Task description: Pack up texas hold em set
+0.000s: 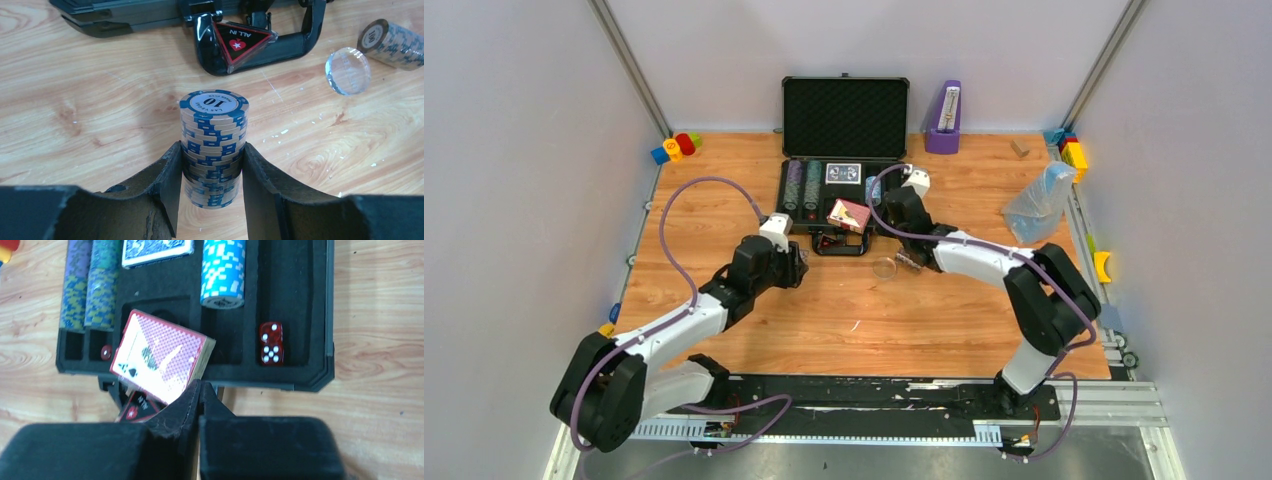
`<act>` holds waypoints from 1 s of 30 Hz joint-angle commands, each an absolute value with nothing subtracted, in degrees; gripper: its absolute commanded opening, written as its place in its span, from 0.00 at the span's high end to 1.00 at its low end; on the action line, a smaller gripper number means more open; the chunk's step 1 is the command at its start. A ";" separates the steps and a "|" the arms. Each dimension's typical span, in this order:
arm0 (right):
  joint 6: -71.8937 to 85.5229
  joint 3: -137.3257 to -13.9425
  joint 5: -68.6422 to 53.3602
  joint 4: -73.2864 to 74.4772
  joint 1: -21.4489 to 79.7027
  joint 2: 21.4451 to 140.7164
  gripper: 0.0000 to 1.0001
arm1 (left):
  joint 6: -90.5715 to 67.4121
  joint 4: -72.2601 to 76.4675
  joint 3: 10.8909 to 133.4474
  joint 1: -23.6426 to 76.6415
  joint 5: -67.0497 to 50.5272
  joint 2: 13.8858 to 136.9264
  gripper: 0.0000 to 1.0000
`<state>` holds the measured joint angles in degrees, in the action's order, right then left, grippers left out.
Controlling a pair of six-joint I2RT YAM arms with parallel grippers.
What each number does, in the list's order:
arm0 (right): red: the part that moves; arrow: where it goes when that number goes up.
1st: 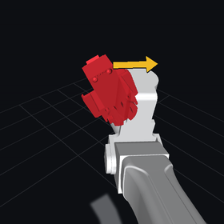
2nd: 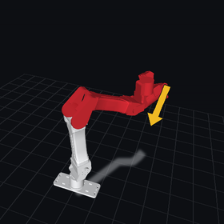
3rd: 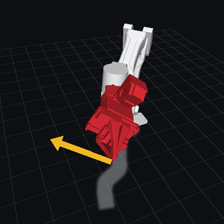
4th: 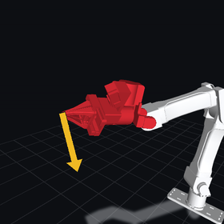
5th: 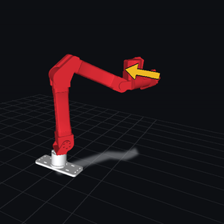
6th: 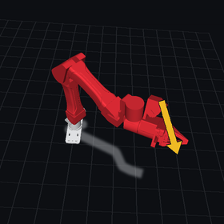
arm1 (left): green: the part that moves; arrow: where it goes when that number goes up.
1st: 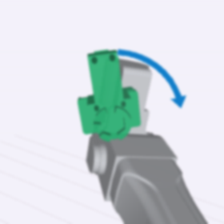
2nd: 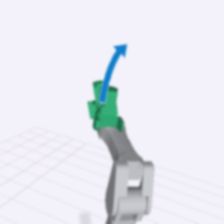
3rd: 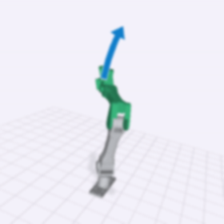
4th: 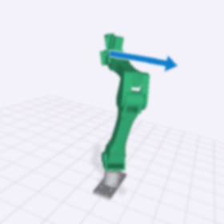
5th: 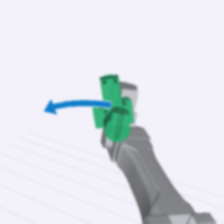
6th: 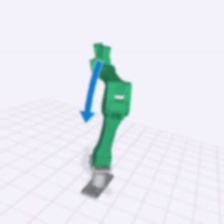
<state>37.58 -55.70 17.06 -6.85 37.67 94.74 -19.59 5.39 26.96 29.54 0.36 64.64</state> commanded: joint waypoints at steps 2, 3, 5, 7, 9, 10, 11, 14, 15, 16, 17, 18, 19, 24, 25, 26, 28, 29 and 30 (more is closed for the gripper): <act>39.47 -63.41 18.08 -6.94 35.41 101.13 1.00 | -19.65 18.45 25.77 29.44 3.35 59.21 1.00; 39.39 -64.50 18.10 -6.94 35.19 102.41 1.00 | -19.81 18.98 25.43 29.44 3.26 59.09 1.00; 39.50 -66.56 18.12 -6.55 34.79 104.72 1.00 | -19.94 19.03 25.39 29.44 3.21 59.13 1.00; 39.61 -68.32 17.95 -6.35 34.36 106.94 1.00 | -20.07 18.98 25.36 29.43 3.17 59.10 1.00; 39.57 -70.04 17.75 -6.15 34.13 108.96 1.00 | -20.08 18.98 25.39 29.43 2.71 59.10 1.00; 39.55 -70.99 17.82 -6.00 34.00 109.94 1.00 | -20.00 18.98 25.44 29.44 2.59 59.04 1.00; 39.57 -71.84 17.90 -5.91 33.87 110.75 1.00 | -19.93 18.94 25.47 29.44 2.57 58.84 1.00; 39.59 -74.35 18.44 -5.63 33.05 113.30 1.00 | -19.66 18.75 25.34 29.44 3.03 58.43 1.00; 39.64 -75.27 18.60 -5.61 32.72 113.99 1.00 | -19.63 18.74 25.33 29.44 3.14 58.27 1.00; 39.68 -76.28 18.51 -5.55 32.24 114.90 1.00 | -19.56 18.77 25.25 29.44 3.29 58.18 1.00; 39.57 -77.34 18.28 -5.26 31.81 116.07 1.00 | -19.54 18.83 25.24 29.44 3.26 58.18 1.00; 39.81 -78.74 18.07 -4.70 31.22 117.01 1.00 | -19.45 18.88 25.23 29.44 3.26 58.23 1.00; 40.08 -80.22 17.71 -3.97 30.72 117.95 1.00 | -19.48 18.89 25.23 29.44 3.19 58.37 1.00; 39.71 -85.88 16.32 -3.08 29.39 121.28 1.00 | -19.43 19.15 25.31 29.44 2.87 58.66 1.00; 39.46 -86.77 16.16 -2.97 29.24 121.93 1.00 | -19.38 19.15 25.31 29.44 2.83 58.70 1.00; 39.32 -87.81 16.17 -2.60 29.07 122.49 1.00 | -19.35 19.05 25.38 29.44 2.82 58.66 1.00; 39.12 -89.46 15.88 -1.76 28.59 123.70 1.00 | -19.34 18.93 25.40 29.44 2.81 58.56 1.00; 39.14 -90.43 15.48 -1.21 28.27 124.15 0.99 | -19.34 18.91 25.40 29.42 2.88 58.54 1.00; 39.08 -91.16 14.68 -0.85 27.99 124.57 0.99 | -19.38 18.90 25.40 29.43 2.89 58.54 1.00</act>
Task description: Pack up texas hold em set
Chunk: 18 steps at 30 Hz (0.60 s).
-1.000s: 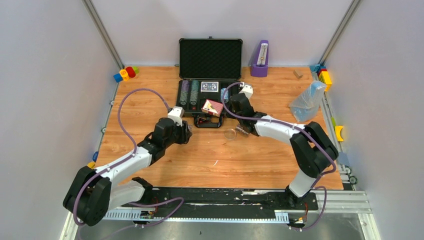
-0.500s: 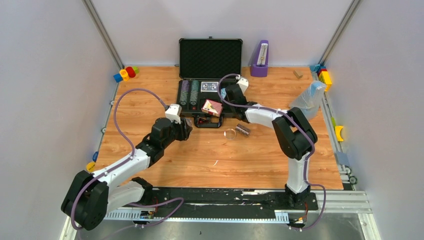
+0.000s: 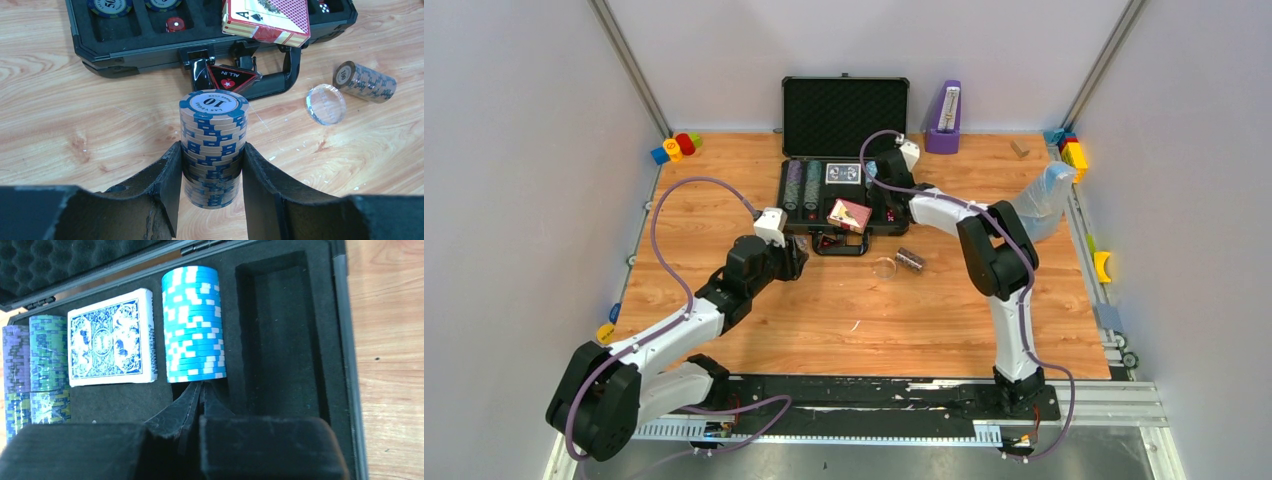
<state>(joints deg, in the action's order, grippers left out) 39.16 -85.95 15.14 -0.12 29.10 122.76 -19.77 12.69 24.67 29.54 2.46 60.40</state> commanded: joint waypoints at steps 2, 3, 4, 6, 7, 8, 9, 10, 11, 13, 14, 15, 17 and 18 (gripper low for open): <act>38.77 -92.11 13.14 -0.54 27.70 124.99 0.97 | -19.42 18.90 25.40 29.44 2.90 58.52 1.00; 38.37 -92.36 12.32 -0.57 27.69 125.06 0.96 | -19.47 18.94 25.40 29.44 2.97 58.53 1.00; 37.95 -92.47 11.45 -0.60 27.72 124.95 0.93 | -19.49 18.91 25.48 29.44 2.98 58.58 1.00; 36.81 -92.23 9.83 -0.54 27.71 124.22 0.86 | -19.43 18.66 25.56 29.43 2.91 58.51 1.00; 36.56 -91.73 9.46 -0.70 27.70 123.43 0.83 | -19.38 18.53 25.57 29.44 2.90 58.48 1.00; 36.33 -90.94 9.17 -0.96 27.75 122.44 0.80 | -19.36 18.54 25.57 29.44 2.90 58.35 1.00; 35.81 -89.99 8.95 -1.33 27.77 121.31 0.79 | -19.34 18.54 25.53 29.44 2.90 58.26 1.00; 35.45 -88.67 9.01 -1.61 27.78 119.54 0.77 | -19.34 18.54 25.51 29.44 2.75 58.05 1.00; 34.91 -87.60 9.04 -2.00 27.82 118.13 0.75 | -19.27 18.70 25.38 29.44 2.56 57.98 1.00; 34.04 -85.62 8.98 -2.50 27.82 115.26 0.72 | -19.15 18.92 25.32 29.42 1.99 57.94 1.00; 33.56 -84.57 8.99 -2.69 27.78 113.95 0.69 | -19.11 18.95 25.32 29.44 1.77 57.97 1.00; 33.10 -83.57 8.78 -2.76 27.77 112.47 0.66 | -19.08 18.98 25.31 29.44 1.72 57.94 1.00; 32.60 -81.33 7.62 -2.77 27.79 109.64 0.55 | -18.96 18.91 25.33 29.44 1.68 57.88 1.00; 32.80 -79.86 6.29 -2.77 27.90 108.19 0.48 | -18.94 18.90 25.32 29.44 1.74 57.78 1.00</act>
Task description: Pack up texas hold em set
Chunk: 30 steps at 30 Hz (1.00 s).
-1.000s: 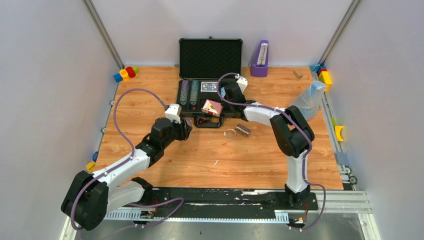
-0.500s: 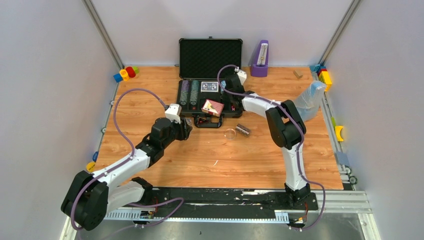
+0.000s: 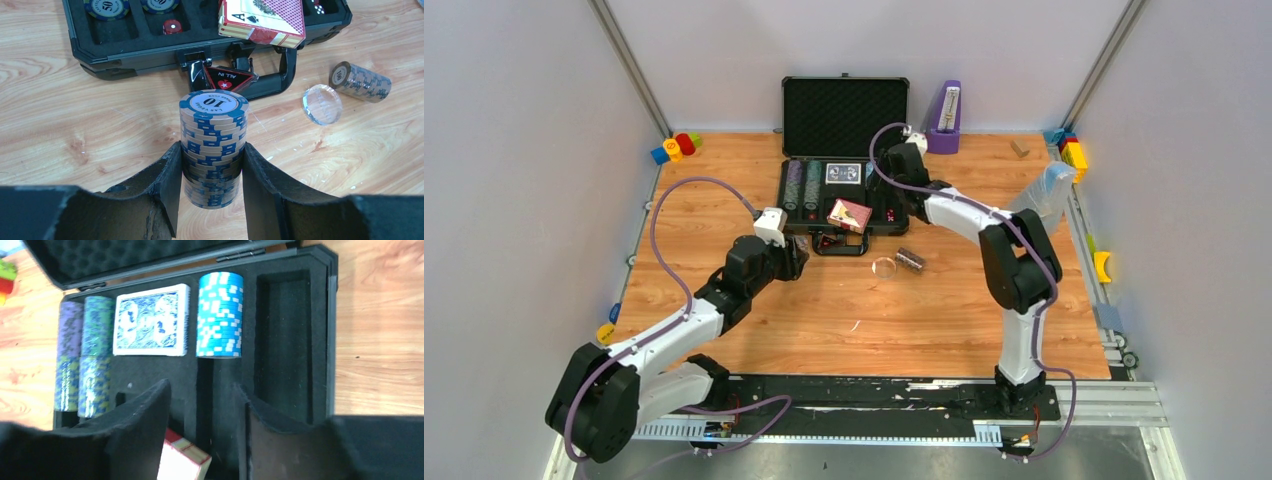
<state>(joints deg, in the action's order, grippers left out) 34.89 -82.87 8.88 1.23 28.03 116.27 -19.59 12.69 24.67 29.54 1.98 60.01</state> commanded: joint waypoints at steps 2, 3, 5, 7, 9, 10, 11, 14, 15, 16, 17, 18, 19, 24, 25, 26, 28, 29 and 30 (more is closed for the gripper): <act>33.18 -76.24 3.52 -3.44 28.21 105.09 0.40 | -18.84 18.90 25.31 29.44 1.76 57.63 1.00; 33.25 -74.32 3.02 -3.65 28.74 103.71 0.38 | -18.78 18.90 25.31 29.44 1.76 57.54 1.00; 32.43 -70.89 2.11 -3.86 29.95 101.05 0.35 | -18.65 18.85 25.27 29.38 1.88 57.37 1.00; 30.93 -67.95 -0.78 -4.14 31.07 99.24 0.35 | -18.57 18.86 25.23 29.41 2.00 57.20 1.00; 27.84 -64.35 -4.77 -5.73 32.13 97.64 0.34 | -18.43 18.92 25.08 29.44 1.91 57.05 1.00; 26.35 -63.22 -5.75 -6.13 32.50 97.00 0.34 | -18.38 19.01 25.01 29.44 1.77 57.00 1.00; 25.00 -61.99 -6.22 -6.52 32.78 96.39 0.35 | -18.38 19.04 24.99 29.44 1.72 56.86 1.00; 21.13 -59.09 -8.31 -7.72 33.01 95.39 0.38 | -18.29 19.07 24.96 29.40 1.43 56.66 1.00; 19.87 -58.67 -9.22 -7.73 33.04 95.40 0.39 | -18.28 19.07 24.96 29.43 1.41 56.66 1.00; 18.59 -58.54 -10.30 -7.43 33.09 95.68 0.40 | -18.28 19.07 24.96 29.44 1.36 56.72 1.00; 17.62 -58.72 -10.62 -6.85 33.20 96.12 0.40 | -18.24 19.07 25.00 29.44 1.44 56.85 1.00; 16.75 -59.05 -10.57 -6.29 33.34 96.65 0.40 | -18.20 19.03 25.08 29.44 1.51 56.99 1.00; 16.09 -59.53 -10.18 -5.64 33.50 97.21 0.40 | -18.20 18.96 25.15 29.44 1.56 57.23 1.00; 14.11 -62.05 -8.19 -4.31 33.75 99.48 0.43 | -18.15 18.91 25.44 29.43 1.50 57.95 1.00; 13.75 -62.62 -8.77 -4.26 33.71 100.16 0.44 | -18.12 18.90 25.46 29.44 1.49 58.02 1.00; 13.33 -63.25 -9.08 -4.03 33.79 100.65 0.45 | -18.11 18.90 25.53 29.44 1.49 58.08 1.00; 12.55 -64.81 -9.15 -3.43 34.03 101.94 0.46 | -18.06 18.71 25.68 29.44 1.49 58.25 1.00; 12.16 -65.46 -9.08 -3.13 34.16 102.50 0.46 | -18.07 18.48 25.84 29.44 1.54 58.30 1.00; 11.80 -66.03 -8.90 -2.96 34.26 103.04 0.47 | -18.09 18.42 25.93 29.44 1.56 58.50 1.00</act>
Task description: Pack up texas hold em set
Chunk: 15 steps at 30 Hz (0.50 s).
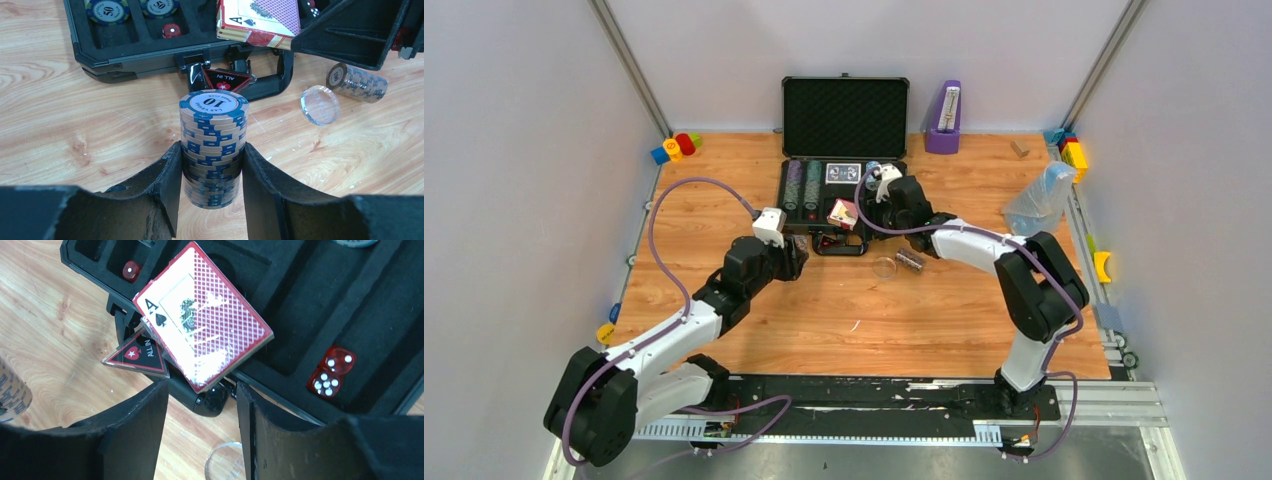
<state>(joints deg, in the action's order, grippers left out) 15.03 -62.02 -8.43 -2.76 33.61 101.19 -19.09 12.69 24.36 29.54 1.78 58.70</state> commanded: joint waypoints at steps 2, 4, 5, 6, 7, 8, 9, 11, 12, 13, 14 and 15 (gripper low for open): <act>11.40 -66.87 -8.69 -2.90 34.36 103.89 0.49 | -18.10 18.30 26.08 29.44 1.39 58.75 1.00; 11.06 -67.66 -8.60 -2.86 34.39 104.57 0.51 | -18.11 18.33 26.17 29.44 1.22 58.98 1.00; 10.79 -68.10 -8.56 -2.82 34.41 104.92 0.52 | -18.11 18.25 26.23 29.44 1.18 58.98 1.00; 10.34 -68.58 -8.51 -2.81 34.37 105.41 0.53 | -18.08 18.16 26.25 29.44 1.15 59.02 1.00; 9.88 -69.34 -8.34 -2.63 34.37 105.85 0.54 | -18.05 18.13 26.34 29.44 1.15 59.05 1.00; 9.37 -70.01 -7.82 -2.15 34.37 106.24 0.55 | -17.98 18.09 26.36 29.44 1.14 59.06 1.00; 8.92 -70.65 -7.25 -1.85 34.37 106.60 0.56 | -17.96 18.05 26.36 29.44 1.19 59.02 1.00; 7.76 -71.74 -6.53 -1.49 34.35 107.26 0.58 | -17.92 17.96 26.37 29.44 1.29 58.98 1.00; 7.27 -72.28 -6.32 -1.27 34.36 107.54 0.59 | -17.84 17.96 26.37 29.44 1.36 58.93 1.00; 6.80 -72.91 -6.14 -1.05 34.37 107.88 0.59 | -17.84 17.94 26.41 29.44 1.34 58.96 1.00; 6.38 -73.47 -5.96 -0.87 34.37 108.21 0.59 | -17.80 17.98 26.38 29.44 1.32 58.93 1.00; 6.02 -74.20 -5.71 -0.49 34.37 108.72 0.59 | -17.78 18.00 26.37 29.44 1.32 58.98 1.00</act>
<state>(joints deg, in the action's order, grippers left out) 9.32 -70.06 -7.51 -0.03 34.06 107.24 -18.94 12.62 24.36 29.54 1.52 59.53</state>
